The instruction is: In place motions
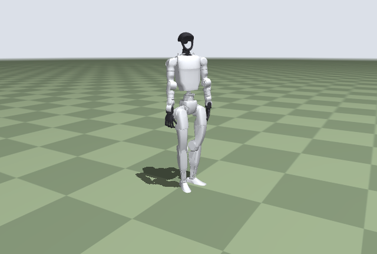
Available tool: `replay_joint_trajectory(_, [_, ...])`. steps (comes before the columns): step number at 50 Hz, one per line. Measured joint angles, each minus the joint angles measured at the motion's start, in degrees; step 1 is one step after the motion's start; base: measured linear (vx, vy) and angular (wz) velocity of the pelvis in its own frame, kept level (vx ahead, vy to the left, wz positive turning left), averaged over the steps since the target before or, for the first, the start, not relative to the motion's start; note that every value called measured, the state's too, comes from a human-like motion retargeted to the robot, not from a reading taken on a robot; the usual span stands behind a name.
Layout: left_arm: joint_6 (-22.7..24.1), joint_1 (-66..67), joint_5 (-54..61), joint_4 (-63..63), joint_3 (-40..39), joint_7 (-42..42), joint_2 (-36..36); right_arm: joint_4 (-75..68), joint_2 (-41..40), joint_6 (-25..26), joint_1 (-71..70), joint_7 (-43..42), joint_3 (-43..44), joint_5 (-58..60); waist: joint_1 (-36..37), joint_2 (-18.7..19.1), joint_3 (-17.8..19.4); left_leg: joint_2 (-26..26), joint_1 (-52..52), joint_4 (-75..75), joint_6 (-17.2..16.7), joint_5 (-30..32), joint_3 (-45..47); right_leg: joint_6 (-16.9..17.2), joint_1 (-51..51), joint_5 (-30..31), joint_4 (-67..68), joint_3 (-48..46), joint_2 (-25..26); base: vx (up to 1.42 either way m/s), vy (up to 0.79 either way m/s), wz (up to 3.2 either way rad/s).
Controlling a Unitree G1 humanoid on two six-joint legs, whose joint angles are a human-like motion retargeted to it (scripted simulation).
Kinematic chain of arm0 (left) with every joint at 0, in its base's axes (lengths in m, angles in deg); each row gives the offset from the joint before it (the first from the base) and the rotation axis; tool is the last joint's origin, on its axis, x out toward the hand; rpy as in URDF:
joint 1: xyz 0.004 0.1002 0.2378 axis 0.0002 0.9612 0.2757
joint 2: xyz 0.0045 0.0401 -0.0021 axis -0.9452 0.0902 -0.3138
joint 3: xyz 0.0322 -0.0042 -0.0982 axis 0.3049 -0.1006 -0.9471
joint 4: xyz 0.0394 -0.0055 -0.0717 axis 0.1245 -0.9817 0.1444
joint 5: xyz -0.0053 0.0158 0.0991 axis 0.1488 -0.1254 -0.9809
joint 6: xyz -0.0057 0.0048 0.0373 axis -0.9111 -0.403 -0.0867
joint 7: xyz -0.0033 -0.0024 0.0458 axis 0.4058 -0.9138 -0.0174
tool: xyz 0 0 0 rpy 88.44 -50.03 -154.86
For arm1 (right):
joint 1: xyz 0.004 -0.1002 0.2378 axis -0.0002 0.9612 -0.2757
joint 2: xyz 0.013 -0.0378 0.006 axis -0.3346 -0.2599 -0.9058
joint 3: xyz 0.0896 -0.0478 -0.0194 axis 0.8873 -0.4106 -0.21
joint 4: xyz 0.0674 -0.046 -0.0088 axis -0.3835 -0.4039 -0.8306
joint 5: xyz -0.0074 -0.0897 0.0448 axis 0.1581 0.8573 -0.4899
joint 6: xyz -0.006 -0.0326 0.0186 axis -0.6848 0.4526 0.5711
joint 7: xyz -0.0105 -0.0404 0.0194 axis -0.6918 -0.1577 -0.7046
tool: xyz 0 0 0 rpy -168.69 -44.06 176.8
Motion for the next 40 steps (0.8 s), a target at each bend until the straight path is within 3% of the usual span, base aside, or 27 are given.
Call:
replay_joint_trajectory(5, [0.0,0.3,0.9,-0.4,-0.7,-0.2,0.1,1.1,-0.6,-0.7,-0.3,0.7,-1.5,1.9,-2.7,0.0,0.1,-0.7,0.0,0.1,0.2,0.2,-2.6,-0.8,0.2,0.0,-0.6,-2.6,0.3,0.00,0.01,0.40])
replay_joint_trajectory(9, [0.1,0.2,0.6,-0.2,-0.8,-0.3,0.1,1.0,-1.1,-0.7,-0.7,0.9,-2.2,1.9,2.3,-0.3,-0.3,-0.1,0.4,-0.4,0.0,-0.3,2.2,0.0,0.1,-0.5,0.0,2.3,0.4,0.00,0.00,-0.88])
replay_joint_trajectory(40, [0.2,0.2,0.9,0.3,-0.8,-0.4,0.0,0.5,-0.9,-0.3,-0.4,0.2,-2.0,0.9,4.7,-0.5,0.2,0.7,-0.2,-0.3,-0.4,-0.1,4.6,-0.3,-0.7,-0.4,0.3,4.8,0.9,-0.02,0.00,-0.03])
